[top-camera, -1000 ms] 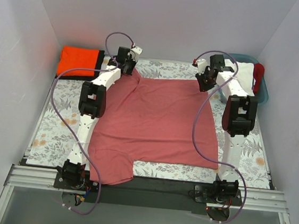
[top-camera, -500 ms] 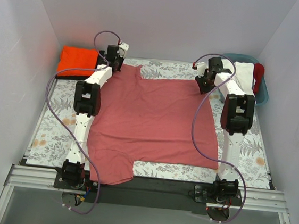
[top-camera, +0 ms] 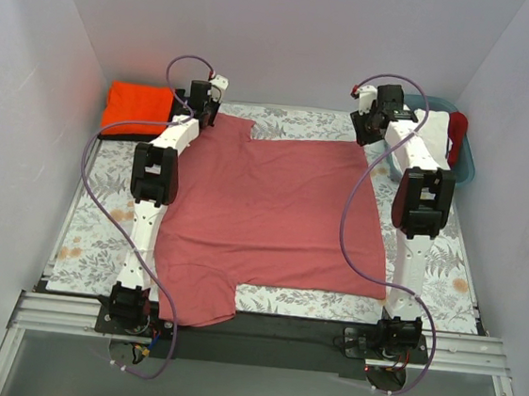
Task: Fold and stack the t-shirts
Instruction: Flatten the tshirt out, then fold the tshirt
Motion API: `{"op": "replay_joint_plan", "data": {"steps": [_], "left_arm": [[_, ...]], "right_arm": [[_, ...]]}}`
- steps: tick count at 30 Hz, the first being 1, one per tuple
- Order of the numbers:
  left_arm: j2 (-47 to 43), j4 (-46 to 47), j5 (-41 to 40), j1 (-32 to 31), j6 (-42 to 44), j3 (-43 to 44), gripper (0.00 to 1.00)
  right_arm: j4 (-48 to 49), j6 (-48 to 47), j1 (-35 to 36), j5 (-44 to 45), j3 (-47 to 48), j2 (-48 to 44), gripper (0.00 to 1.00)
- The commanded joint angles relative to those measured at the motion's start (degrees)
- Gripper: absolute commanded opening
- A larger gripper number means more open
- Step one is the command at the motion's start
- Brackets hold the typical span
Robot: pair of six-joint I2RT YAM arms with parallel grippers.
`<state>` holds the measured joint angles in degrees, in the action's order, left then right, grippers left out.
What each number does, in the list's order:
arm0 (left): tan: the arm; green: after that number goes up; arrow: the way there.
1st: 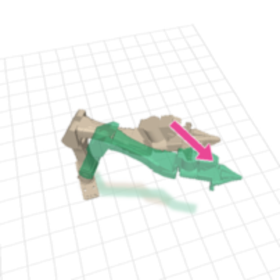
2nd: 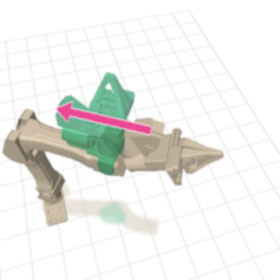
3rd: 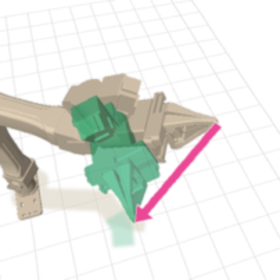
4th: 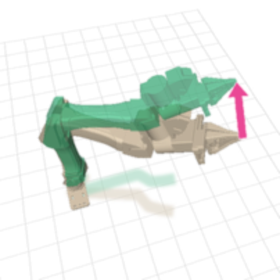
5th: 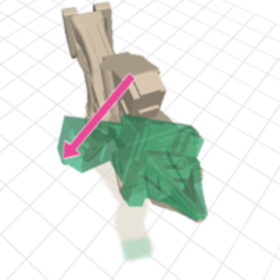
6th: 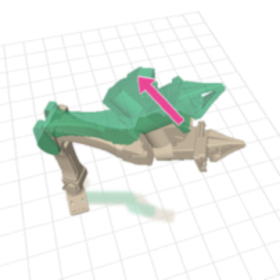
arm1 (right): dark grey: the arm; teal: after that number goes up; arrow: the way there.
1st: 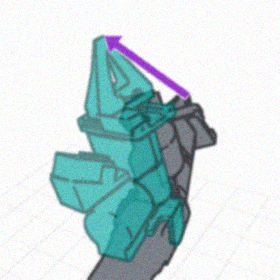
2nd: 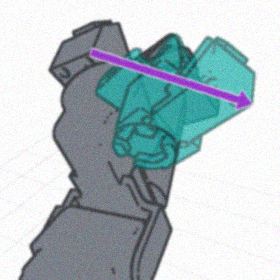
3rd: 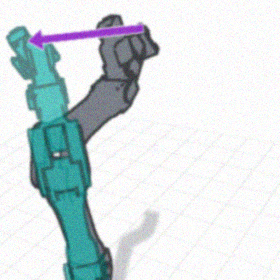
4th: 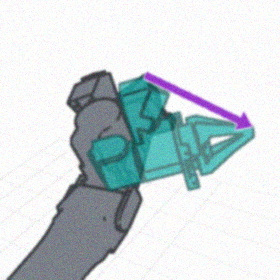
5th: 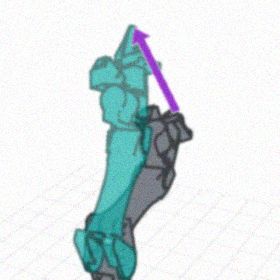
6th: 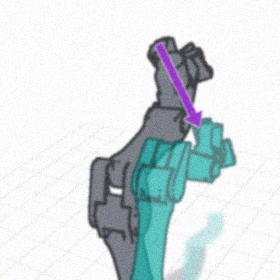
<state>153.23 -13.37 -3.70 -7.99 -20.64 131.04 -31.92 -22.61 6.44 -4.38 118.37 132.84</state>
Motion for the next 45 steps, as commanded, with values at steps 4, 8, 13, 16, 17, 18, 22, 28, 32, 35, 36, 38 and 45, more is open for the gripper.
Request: {"op": "replay_joint_plan", "data": {"steps": [4, 8, 13, 16, 17, 18, 22, 28, 32, 35, 36, 38, 45], "left_arm": [[-3.11, -2.63, 0.63, 0.08, -1.06, -2.55, 0.00], [-3.81, -2.54, 0.98, 0.08, -1.15, -3.42, 0.00], [-4.61, -2.63, 1.86, 0.08, -1.59, -4.57, 0.00], [-4.69, -2.54, 2.12, 0.08, -1.68, -4.83, 0.00], [-4.61, -2.63, 2.12, 0.08, -1.51, -4.75, 0.00], [-4.52, -2.63, 2.21, 0.08, -1.59, -4.83, 0.00], [-4.52, -2.63, 2.30, 0.08, -1.42, -4.66, 0.00], [-4.25, -2.63, 2.39, 0.08, -1.50, -4.57, 0.00], [-4.17, -2.63, 2.56, 0.08, -1.33, -5.01, 0.00], [-3.99, -2.63, 2.47, 0.08, -0.98, -5.10, 0.00], [-4.08, -2.54, 2.47, 0.08, -1.06, -5.10, 0.00], [-4.16, -2.63, 2.65, 0.08, -0.98, -5.36, 0.00], [-4.60, -2.54, 3.09, 0.08, -1.15, -5.36, 0.00]], "right_arm": [[3.71, 5.21, -0.20, 2.62, 4.76, 4.53, 0.47], [4.06, 5.47, -0.28, 1.49, 6.61, 6.73, 0.48], [5.11, 4.95, -0.20, 2.71, 7.49, 9.11, 0.49], [5.99, 4.77, -0.37, 3.42, 7.93, 9.81, 0.49], [6.34, 4.77, -0.29, 3.42, 7.93, 9.90, 0.50], [6.69, 4.60, -0.28, 3.42, 7.93, 9.90, 0.51], [8.01, 4.51, -0.46, 2.98, 7.85, 9.99, 0.53], [9.51, 4.15, -0.72, 2.80, 7.93, 11.48, 0.53], [9.69, 4.07, -0.81, 2.36, 8.02, 12.45, 0.52], [9.86, 3.89, -0.99, 2.01, 8.02, 13.15, 0.51], [9.95, 3.89, -1.07, 1.84, 8.02, 13.59, 0.51], [9.95, 3.98, -1.25, 1.31, 8.11, 13.85, 0.46], [9.42, 3.36, -1.34, -3.97, 6.00, 13.33, 0.08]]}}
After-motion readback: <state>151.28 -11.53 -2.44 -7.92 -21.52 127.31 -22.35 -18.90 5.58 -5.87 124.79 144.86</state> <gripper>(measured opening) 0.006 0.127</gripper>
